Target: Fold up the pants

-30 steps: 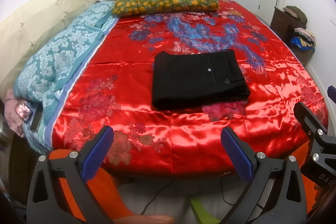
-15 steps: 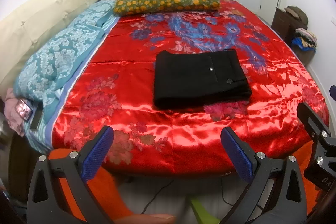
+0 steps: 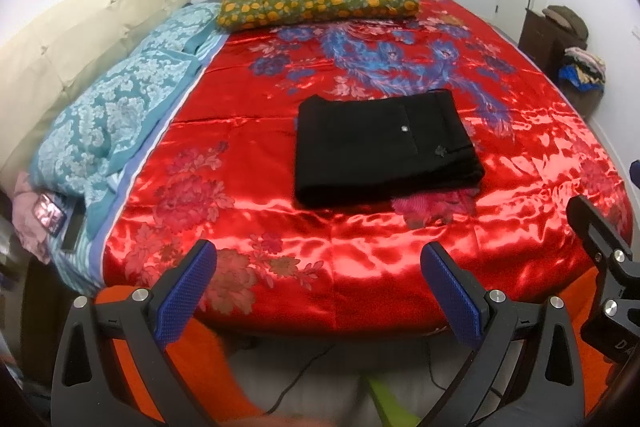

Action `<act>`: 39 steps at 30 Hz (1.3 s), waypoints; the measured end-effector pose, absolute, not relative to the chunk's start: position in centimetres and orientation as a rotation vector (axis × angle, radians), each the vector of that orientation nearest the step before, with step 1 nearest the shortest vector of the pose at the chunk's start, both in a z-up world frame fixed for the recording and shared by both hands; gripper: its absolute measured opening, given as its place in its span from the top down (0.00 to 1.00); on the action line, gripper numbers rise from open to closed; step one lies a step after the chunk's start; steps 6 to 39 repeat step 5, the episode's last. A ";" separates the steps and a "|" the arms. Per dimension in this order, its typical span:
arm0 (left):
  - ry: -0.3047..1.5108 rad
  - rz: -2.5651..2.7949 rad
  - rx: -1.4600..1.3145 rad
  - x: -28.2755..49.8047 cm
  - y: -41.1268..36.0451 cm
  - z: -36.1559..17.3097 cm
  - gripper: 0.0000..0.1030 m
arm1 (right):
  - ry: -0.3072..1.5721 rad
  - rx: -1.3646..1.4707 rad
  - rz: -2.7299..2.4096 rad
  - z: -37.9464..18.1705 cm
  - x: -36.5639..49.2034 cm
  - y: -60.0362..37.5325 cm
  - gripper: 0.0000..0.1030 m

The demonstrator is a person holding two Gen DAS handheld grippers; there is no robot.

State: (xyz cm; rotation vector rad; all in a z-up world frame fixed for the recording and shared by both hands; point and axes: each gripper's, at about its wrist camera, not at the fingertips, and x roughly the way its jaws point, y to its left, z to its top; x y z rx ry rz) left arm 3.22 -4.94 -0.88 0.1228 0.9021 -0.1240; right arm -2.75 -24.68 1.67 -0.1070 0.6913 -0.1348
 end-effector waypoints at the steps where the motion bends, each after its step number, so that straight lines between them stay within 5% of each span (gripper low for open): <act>1: 0.900 -0.136 0.113 3.2 -4.9 -0.9 0.01 | 0.691 -0.107 -0.135 1.6 -2.8 -24.7 0.00; 39: 0.869 -0.157 0.104 2.7 -5.0 -0.5 0.01 | 0.687 -0.107 -0.139 1.6 -2.7 -24.7 0.00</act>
